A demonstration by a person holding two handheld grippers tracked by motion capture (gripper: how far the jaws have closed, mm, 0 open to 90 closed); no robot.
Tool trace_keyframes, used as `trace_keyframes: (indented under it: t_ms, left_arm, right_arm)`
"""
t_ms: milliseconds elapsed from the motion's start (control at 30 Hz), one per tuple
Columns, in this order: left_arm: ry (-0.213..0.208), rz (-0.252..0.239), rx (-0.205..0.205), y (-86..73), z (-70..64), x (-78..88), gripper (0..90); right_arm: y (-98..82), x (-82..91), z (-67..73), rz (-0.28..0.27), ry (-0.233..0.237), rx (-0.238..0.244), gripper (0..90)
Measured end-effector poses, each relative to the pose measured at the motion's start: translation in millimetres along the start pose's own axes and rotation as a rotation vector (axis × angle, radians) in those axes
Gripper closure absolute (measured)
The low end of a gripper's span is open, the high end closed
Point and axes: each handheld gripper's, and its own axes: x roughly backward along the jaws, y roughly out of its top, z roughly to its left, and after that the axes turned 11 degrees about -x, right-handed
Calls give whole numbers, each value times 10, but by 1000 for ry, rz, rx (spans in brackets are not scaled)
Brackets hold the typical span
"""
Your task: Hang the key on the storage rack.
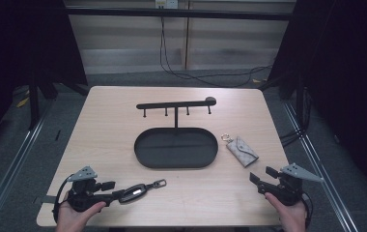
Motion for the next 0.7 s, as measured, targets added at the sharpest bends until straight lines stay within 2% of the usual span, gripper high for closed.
trace_keyframes:
  t_ms: [33,133,200,300,367,400,433,500,567,700]
  left_arm:
    - [0,0,0,0,0,0,523]
    - [-5,-11,13,0,12,1,531]
    - [-35,-30,15,12,7,2,532]
    - [-52,-42,8,36,-18,7,552]
    - [-40,-33,-9,50,-26,7,590]
    - [-33,-26,-21,58,-28,8,639]
    - [-25,-24,-22,64,-31,9,642]
    - [-26,-32,-38,78,-28,20,642]
    - [-1,-33,-59,98,-49,29,634]
    - [15,-21,-78,144,-78,19,561]
  right_arm:
    - [0,0,0,0,0,0,275]
    - [5,-1,13,19,5,-9,273]
    - [2,-12,32,33,9,6,273]
    - [-10,-23,58,59,23,21,273]
    - [-14,-23,58,64,25,26,273]
    - [-15,-19,55,64,28,26,273]
    - [-15,-18,55,64,25,26,273]
    - [-17,-18,58,66,24,28,273]
    - [-22,-20,68,73,26,40,273]
    - [-27,-32,81,83,28,50,273]
